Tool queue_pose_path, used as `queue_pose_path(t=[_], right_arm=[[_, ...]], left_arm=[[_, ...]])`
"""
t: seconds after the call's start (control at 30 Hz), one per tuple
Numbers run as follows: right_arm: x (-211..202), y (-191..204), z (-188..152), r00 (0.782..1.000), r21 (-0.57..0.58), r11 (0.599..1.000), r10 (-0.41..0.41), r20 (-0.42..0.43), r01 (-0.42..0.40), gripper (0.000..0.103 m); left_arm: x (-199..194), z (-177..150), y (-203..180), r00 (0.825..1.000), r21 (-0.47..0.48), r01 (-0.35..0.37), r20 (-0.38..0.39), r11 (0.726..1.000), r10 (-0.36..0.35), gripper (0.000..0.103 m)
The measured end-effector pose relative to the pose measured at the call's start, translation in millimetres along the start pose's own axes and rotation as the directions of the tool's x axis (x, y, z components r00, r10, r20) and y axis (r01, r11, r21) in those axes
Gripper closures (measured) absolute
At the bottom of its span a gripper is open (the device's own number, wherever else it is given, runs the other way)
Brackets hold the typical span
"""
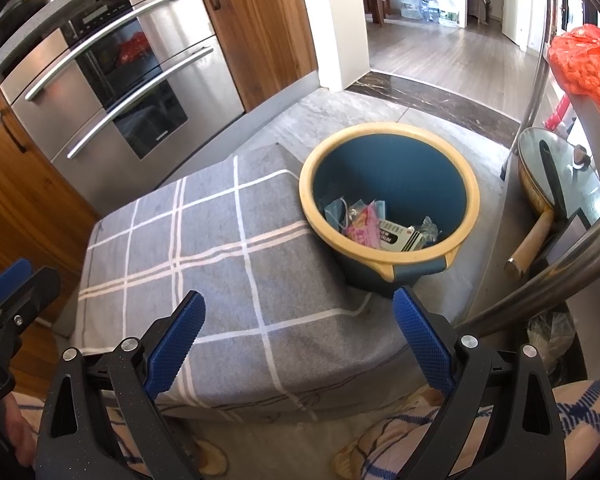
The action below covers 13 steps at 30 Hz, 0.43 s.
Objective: Collect trash
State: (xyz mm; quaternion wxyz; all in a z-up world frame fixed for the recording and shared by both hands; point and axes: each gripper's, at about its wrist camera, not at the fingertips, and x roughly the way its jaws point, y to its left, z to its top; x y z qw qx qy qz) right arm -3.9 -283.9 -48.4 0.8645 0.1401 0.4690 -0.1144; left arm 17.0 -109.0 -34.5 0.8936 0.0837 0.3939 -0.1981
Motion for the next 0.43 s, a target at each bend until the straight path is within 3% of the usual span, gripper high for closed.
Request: queue_pose_path(t=[0.43], right_arm=[[0.5, 0.9, -1.0, 1.000, 0.003, 1.000, -0.001, -0.002, 0.001, 0.009]], left_arm=[[-0.2, 0.5, -1.8, 1.000, 0.006, 0.004, 0.005, 1.000, -0.004, 0.008]])
